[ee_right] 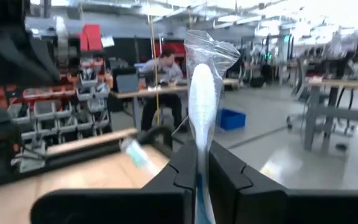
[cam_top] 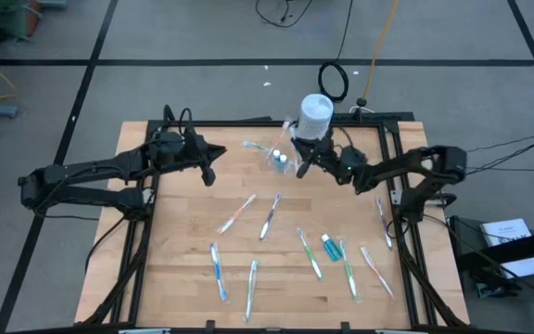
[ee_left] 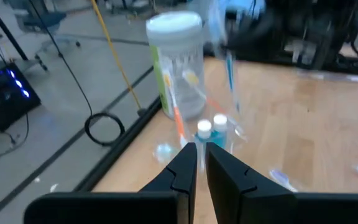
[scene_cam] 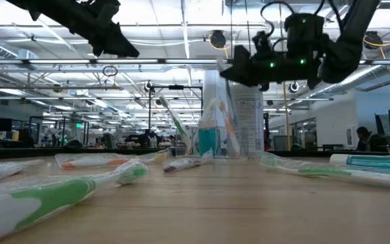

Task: Pick & Place toothbrushing station
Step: Put the blue toothbrush into the transparent organizer

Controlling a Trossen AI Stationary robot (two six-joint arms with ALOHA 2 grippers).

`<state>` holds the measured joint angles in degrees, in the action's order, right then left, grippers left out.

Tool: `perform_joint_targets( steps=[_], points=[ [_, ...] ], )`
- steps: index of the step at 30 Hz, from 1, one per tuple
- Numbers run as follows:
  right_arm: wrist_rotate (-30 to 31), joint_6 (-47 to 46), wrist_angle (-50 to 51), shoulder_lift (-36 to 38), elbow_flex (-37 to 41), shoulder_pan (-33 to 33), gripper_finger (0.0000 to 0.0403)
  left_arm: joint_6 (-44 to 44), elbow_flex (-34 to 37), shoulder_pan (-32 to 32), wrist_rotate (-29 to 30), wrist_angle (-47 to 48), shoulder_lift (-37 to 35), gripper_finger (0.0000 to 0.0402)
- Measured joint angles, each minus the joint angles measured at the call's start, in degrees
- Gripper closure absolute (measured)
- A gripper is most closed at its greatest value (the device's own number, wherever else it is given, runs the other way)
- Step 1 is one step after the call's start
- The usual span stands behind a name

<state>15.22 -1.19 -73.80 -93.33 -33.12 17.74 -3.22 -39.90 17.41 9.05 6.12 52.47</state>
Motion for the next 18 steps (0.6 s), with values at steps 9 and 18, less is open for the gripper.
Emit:
perform_joint_targets(
  steps=[9, 18],
  points=[
    [14.8, -0.2, -0.9, -7.6, 0.0, -2.3, 0.0385, -5.0, 0.0, 0.0, 0.0, -6.8, 0.0, 0.036],
    [23.2, 4.3, 1.4, -6.6, 0.0, -6.4, 0.0381, -7.2, 0.0, 0.0, 0.0, -10.2, 0.0, 0.036]
  ],
)
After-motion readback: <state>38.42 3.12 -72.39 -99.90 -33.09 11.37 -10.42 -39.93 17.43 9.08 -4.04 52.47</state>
